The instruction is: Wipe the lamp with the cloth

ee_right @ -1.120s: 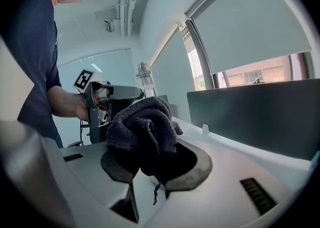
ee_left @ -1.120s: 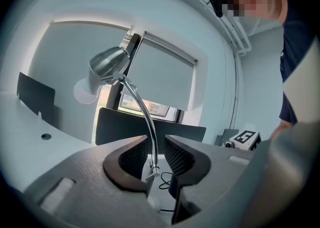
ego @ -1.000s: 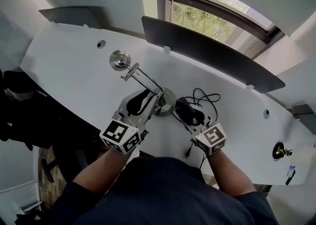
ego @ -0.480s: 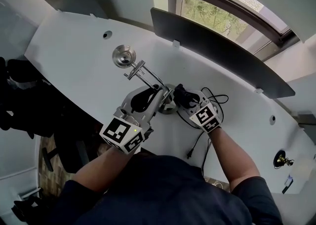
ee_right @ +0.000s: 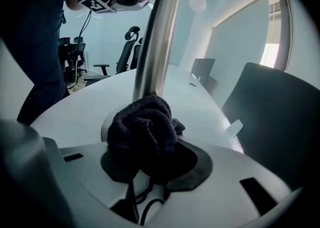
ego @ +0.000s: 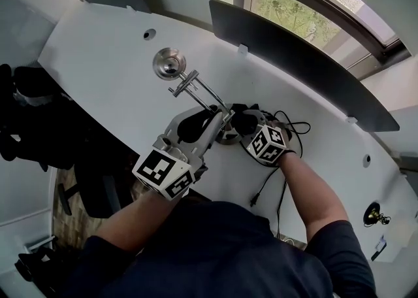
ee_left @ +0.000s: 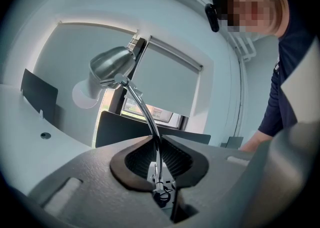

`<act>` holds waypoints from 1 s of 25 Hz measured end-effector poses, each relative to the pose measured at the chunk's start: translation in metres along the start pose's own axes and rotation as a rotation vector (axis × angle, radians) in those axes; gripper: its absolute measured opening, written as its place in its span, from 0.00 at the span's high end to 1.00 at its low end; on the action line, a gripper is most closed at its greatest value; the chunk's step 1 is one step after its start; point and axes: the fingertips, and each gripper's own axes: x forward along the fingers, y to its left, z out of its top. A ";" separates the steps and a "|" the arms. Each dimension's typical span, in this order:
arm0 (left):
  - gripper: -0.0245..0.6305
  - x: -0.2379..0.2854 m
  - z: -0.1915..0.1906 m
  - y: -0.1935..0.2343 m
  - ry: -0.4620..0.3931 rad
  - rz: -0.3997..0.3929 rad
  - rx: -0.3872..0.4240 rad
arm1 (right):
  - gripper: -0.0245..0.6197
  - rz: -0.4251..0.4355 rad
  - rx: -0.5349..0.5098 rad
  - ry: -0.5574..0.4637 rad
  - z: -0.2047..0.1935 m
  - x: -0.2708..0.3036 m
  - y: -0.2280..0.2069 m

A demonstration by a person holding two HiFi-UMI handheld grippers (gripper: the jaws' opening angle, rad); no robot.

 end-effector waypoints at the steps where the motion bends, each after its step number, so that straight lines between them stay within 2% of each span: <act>1: 0.88 0.000 0.000 0.000 0.000 0.000 -0.003 | 0.75 0.000 -0.010 0.008 -0.001 0.001 0.003; 6: 0.89 0.000 -0.002 0.002 -0.012 -0.009 -0.021 | 0.75 0.011 -0.032 0.049 -0.003 -0.005 0.027; 20: 0.89 -0.001 -0.004 0.002 0.005 -0.047 -0.033 | 0.75 -0.022 0.146 0.155 0.028 0.009 0.089; 25: 0.89 0.000 -0.003 0.002 0.023 -0.066 -0.026 | 0.75 -0.001 0.149 0.164 0.043 0.022 0.095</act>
